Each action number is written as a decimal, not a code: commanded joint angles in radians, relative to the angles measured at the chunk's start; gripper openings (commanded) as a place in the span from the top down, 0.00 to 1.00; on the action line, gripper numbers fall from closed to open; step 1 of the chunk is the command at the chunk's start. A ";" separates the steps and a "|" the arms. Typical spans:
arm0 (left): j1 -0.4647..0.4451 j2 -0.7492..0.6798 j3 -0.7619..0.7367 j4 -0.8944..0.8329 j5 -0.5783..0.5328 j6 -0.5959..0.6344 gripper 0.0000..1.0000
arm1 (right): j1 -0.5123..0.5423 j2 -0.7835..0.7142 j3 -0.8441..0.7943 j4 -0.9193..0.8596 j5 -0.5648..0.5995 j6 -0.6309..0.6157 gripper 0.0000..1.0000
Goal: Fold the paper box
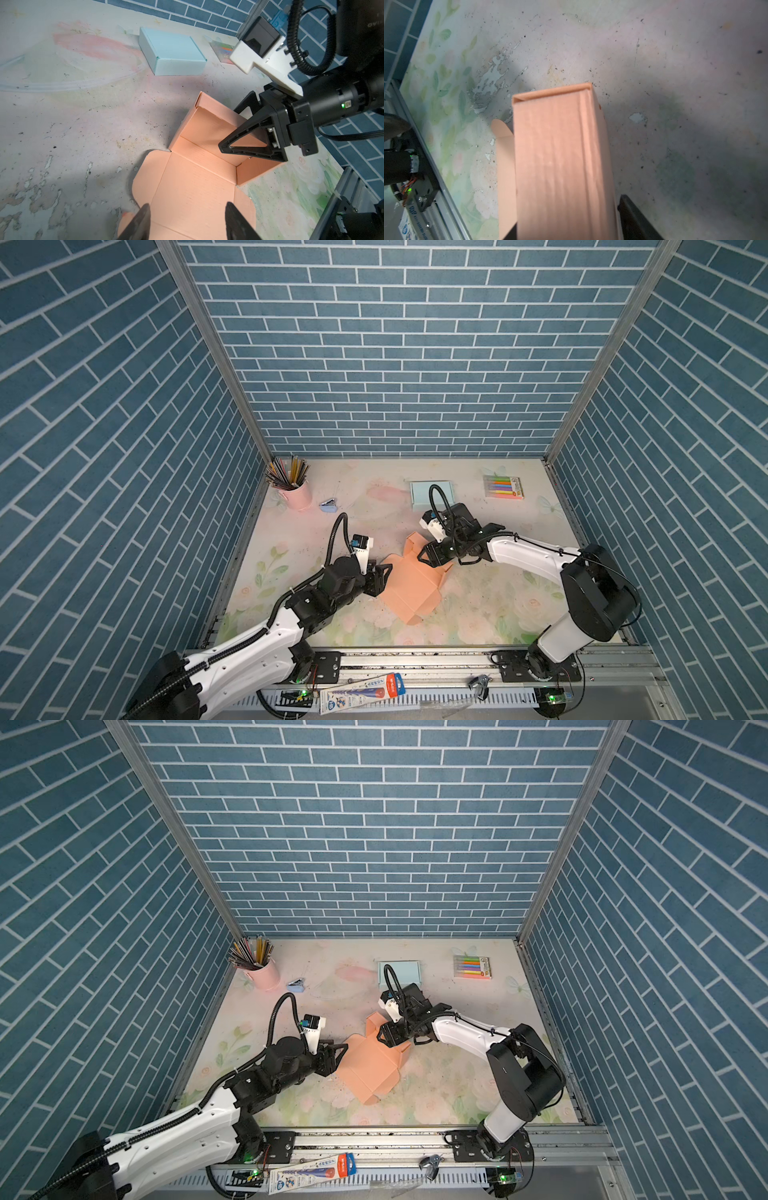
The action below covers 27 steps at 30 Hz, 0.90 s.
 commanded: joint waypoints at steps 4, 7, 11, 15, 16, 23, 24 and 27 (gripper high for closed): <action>0.079 -0.032 0.062 -0.140 0.037 -0.066 0.28 | -0.067 -0.036 -0.060 0.094 -0.144 0.024 0.44; 0.110 -0.036 0.066 -0.172 0.088 -0.084 0.17 | -0.097 -0.041 -0.086 0.120 -0.168 0.033 0.45; 0.123 -0.032 0.059 -0.187 0.122 -0.117 0.12 | -0.136 -0.049 -0.119 0.157 -0.200 0.050 0.46; 0.134 -0.026 0.033 -0.162 0.165 -0.160 0.12 | -0.174 -0.057 -0.156 0.197 -0.228 0.074 0.47; 0.137 -0.023 0.023 -0.148 0.179 -0.173 0.12 | -0.184 -0.058 -0.166 0.211 -0.238 0.082 0.47; 0.140 0.027 -0.072 0.032 0.265 -0.281 0.12 | -0.214 -0.074 -0.220 0.261 -0.259 0.105 0.46; 0.140 0.044 -0.078 0.056 0.274 -0.286 0.12 | -0.215 -0.075 -0.224 0.263 -0.259 0.105 0.46; 0.141 0.099 -0.089 0.143 0.319 -0.308 0.12 | -0.216 -0.078 -0.234 0.269 -0.262 0.104 0.47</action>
